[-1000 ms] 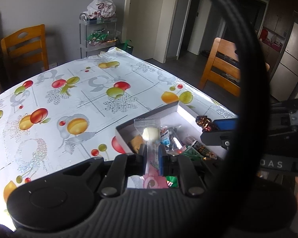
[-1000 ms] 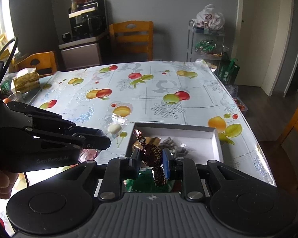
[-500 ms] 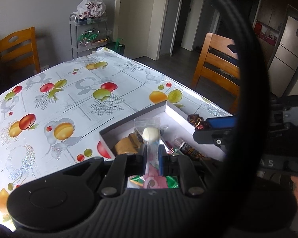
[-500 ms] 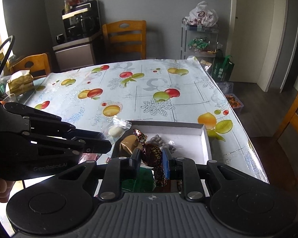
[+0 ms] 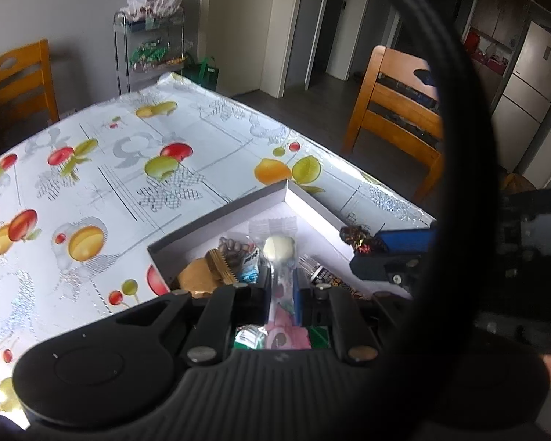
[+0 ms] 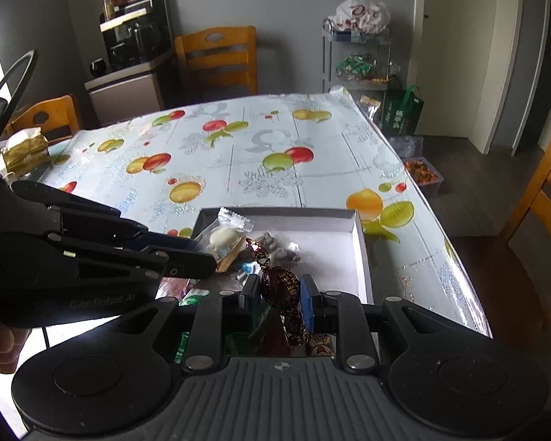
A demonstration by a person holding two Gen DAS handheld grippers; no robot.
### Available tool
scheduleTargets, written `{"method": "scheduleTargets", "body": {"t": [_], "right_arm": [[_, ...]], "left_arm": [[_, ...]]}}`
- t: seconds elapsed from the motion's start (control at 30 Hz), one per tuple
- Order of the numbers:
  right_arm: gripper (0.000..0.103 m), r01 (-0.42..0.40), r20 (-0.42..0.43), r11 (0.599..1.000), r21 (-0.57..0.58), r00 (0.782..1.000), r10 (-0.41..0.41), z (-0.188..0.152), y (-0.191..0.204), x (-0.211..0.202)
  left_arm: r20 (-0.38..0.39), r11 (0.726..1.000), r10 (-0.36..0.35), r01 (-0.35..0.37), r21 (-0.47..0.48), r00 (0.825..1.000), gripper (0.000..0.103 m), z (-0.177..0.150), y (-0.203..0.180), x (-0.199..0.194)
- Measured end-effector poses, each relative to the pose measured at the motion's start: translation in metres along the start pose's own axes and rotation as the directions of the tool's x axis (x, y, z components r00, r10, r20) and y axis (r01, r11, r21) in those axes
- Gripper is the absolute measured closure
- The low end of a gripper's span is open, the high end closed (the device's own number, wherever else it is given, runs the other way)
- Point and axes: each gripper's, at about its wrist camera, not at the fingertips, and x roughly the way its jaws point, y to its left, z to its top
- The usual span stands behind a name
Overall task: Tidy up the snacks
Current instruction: 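Lower both snacks into the white box and open both tools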
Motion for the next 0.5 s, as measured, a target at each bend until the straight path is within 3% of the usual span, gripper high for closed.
{"method": "scheduleTargets", "body": {"t": [0.23,0.5], "right_arm": [[0.079,-0.002,-0.047,1.0,-0.004,0.999,0.001,-0.007,-0.006,0.017],[0.078,-0.013,-0.071,1.0,-0.015,0.997,0.012,-0.008,-0.008,0.027]], "left_arm": [[-0.064,0.998,-0.024,0.021,-0.051,0.998,0.096,0.007,0.006,0.021],[-0.086,0.998,-0.035,0.03,-0.062,0.996,0.094,0.007,0.007,0.031]]}}
